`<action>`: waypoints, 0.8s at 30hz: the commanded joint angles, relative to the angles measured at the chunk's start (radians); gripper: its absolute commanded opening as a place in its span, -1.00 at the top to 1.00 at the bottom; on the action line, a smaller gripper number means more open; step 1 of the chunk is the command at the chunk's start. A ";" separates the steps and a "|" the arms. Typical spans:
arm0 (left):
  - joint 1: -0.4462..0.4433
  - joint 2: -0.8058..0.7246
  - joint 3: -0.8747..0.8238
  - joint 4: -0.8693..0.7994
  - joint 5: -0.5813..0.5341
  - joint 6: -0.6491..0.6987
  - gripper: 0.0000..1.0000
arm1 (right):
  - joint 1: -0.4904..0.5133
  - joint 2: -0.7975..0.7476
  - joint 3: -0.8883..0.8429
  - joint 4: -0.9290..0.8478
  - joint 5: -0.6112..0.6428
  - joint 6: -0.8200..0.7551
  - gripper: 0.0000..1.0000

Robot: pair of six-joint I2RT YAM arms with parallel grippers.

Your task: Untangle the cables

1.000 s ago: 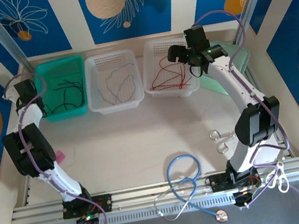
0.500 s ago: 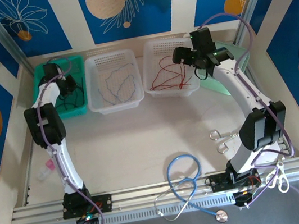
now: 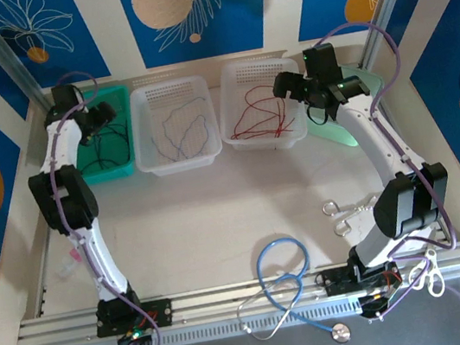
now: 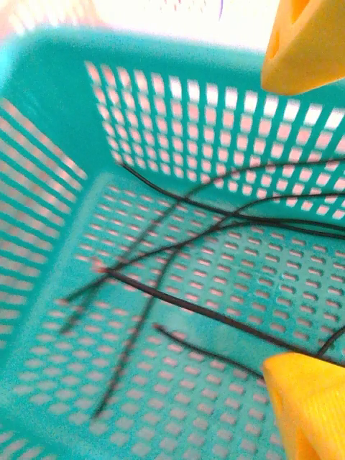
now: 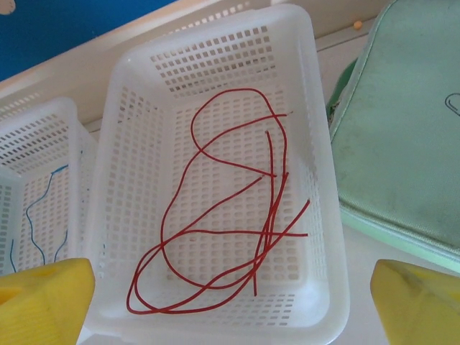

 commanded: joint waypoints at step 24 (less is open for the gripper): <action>-0.093 -0.945 -1.551 1.262 0.066 0.113 -0.99 | -0.062 -0.389 -0.871 0.751 0.047 -0.326 -0.99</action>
